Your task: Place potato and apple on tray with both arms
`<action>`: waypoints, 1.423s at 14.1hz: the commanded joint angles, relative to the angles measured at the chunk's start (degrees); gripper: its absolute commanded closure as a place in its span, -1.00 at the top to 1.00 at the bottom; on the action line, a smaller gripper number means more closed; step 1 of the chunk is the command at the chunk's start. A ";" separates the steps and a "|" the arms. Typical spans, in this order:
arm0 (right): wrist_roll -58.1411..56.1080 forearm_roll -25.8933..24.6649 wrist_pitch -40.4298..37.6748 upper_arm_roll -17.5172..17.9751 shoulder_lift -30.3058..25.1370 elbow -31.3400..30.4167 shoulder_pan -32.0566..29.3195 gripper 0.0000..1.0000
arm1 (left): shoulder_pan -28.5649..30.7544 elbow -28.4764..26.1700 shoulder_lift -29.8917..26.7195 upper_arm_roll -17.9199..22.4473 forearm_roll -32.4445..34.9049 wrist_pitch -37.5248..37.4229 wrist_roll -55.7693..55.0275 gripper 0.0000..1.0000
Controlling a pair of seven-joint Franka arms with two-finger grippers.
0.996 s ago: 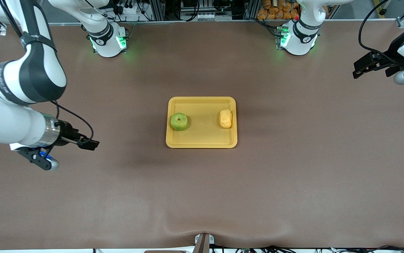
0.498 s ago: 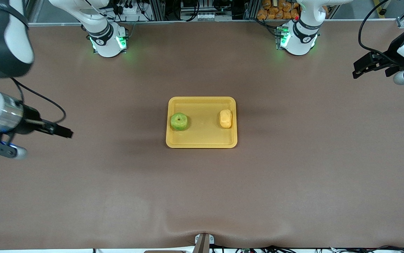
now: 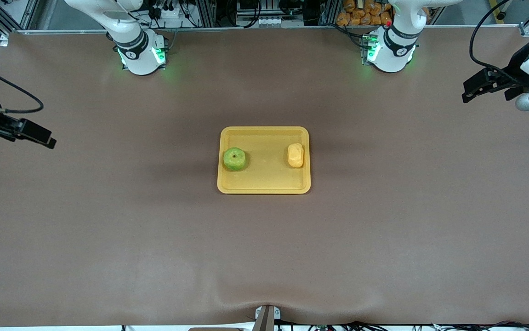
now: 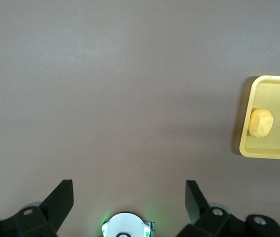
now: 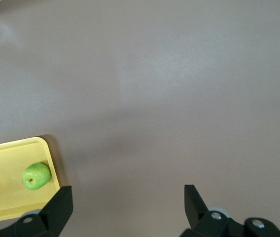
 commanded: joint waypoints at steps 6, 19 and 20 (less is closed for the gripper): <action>-6.00 -0.77 1.12 -1.71 -9.42 -9.77 -0.38 1.00 | 0.28 -1.31 -2.18 0.38 0.07 -0.44 1.45 1.00; -14.96 -1.74 1.47 -4.44 -13.03 -13.38 -0.02 1.00 | 0.19 -0.61 -1.74 0.47 -0.02 -1.23 1.89 1.00; -14.96 -1.74 1.39 -4.44 -13.03 -13.38 0.24 1.00 | 0.19 -0.44 -1.56 0.38 -0.02 -1.23 1.89 1.00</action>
